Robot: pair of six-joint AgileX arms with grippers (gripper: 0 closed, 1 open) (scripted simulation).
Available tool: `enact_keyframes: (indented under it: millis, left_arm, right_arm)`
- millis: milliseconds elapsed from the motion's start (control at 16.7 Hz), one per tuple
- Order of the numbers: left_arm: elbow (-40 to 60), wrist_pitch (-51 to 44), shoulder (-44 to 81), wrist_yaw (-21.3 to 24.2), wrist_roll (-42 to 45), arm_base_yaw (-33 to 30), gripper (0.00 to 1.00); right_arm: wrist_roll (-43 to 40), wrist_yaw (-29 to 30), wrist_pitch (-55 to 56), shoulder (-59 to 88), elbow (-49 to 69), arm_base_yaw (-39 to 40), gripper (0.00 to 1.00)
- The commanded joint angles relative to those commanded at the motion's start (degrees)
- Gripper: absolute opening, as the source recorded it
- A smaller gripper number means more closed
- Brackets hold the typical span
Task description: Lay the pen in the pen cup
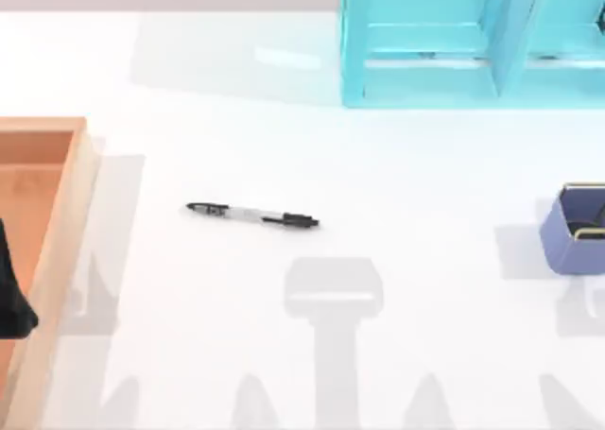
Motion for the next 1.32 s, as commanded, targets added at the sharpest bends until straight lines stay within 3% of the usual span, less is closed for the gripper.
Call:
enact_keyframes:
  millis: [300,540,1320]
  left_arm:
    - [0.00,0.00,0.00,0.00,0.00,0.00,1.00]
    - [0.00,0.00,0.00,0.00,0.00,0.00,1.00]
    - [0.00,0.00,0.00,0.00,0.00,0.00,1.00]
  right_arm:
    - [-1.65,-1.66,-1.84,3.12,3.06,1.58,1.00]
    - [-7.61,-7.13,-8.98,15.99,15.44,6.59,1.00]
    - [-35.03,-29.37,-50.02,101.23,88.47,23.47,1.00]
